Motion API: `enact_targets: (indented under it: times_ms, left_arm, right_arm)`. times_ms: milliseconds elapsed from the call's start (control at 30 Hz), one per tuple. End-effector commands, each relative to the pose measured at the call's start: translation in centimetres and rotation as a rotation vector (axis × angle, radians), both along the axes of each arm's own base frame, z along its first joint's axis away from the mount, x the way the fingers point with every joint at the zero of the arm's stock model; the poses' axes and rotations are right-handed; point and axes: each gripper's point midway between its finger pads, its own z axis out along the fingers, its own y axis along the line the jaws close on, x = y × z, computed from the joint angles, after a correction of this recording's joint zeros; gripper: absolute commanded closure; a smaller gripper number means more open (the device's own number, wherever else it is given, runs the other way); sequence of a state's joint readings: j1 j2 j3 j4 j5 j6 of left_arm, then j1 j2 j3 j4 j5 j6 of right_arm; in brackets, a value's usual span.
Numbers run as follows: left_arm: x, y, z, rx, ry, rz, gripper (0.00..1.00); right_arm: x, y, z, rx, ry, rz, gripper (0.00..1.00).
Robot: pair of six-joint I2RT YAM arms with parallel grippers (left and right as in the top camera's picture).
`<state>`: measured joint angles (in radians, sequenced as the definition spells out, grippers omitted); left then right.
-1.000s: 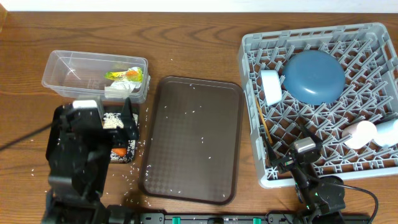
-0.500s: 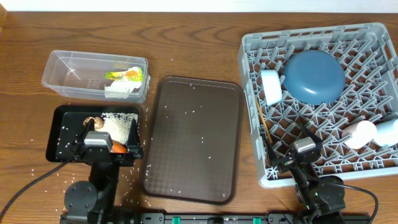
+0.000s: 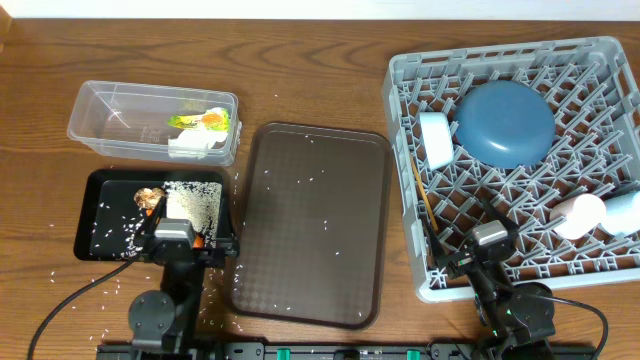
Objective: Sort waste into correct bins and load items into the dishwasher rack
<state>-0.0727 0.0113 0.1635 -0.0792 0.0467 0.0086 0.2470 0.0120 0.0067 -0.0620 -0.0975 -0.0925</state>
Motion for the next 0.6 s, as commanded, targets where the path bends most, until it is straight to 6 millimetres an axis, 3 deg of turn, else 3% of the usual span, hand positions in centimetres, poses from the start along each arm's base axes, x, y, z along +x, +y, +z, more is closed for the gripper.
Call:
enact_targets:
  times_ms: [0,200,567]
  left_arm:
    - [0.4,0.0,-1.4,0.017,0.004,0.001,0.02]
    - [1.2,0.0,-4.7,0.019,0.034,-0.001,0.02]
    - [1.1,0.0,-4.8,0.02,0.039,-0.001,0.02]
  right_arm:
    - [0.1,-0.2,0.0,-0.008,-0.004,-0.008,0.01]
    - [0.1,-0.2,0.0,-0.008,-0.004,-0.008,0.01]
    - [0.1,-0.2,0.0,-0.008,-0.004,-0.008,0.01]
